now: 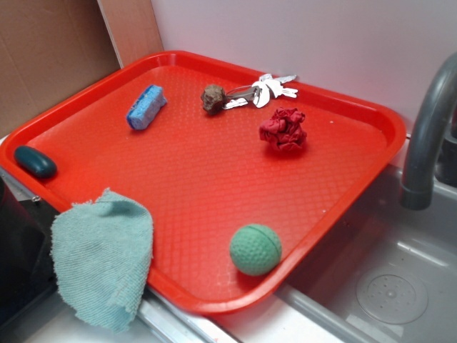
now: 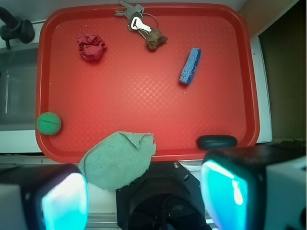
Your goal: Grab the green ball.
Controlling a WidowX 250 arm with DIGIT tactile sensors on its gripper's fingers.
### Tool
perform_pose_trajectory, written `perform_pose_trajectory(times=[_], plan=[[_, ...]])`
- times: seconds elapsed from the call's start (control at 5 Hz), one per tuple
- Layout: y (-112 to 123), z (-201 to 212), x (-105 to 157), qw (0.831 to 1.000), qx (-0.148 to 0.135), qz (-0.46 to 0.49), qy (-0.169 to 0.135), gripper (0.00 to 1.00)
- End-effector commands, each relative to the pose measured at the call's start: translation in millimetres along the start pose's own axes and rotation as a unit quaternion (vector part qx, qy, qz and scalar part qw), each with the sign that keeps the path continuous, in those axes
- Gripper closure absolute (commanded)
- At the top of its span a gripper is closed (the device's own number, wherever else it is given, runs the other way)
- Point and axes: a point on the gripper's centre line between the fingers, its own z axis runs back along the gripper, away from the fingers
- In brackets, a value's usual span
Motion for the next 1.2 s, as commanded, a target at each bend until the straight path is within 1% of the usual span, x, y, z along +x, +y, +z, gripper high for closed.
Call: perform_pose_trajectory(times=[0.0, 0.2, 0.4, 0.6, 1.0], plan=[[0, 0, 0, 1.000, 0.000, 0.000, 0.000, 0.00], [-49, -18, -2, 0.991, -0.037, -0.123, -0.026, 0.00], [-98, -36, -3, 0.968, -0.038, -0.247, -0.036, 0.00], [-146, -55, -12, 0.929, -0.049, -0.365, -0.024, 0.00], [-146, -55, -12, 0.929, -0.049, -0.365, -0.024, 0.00]])
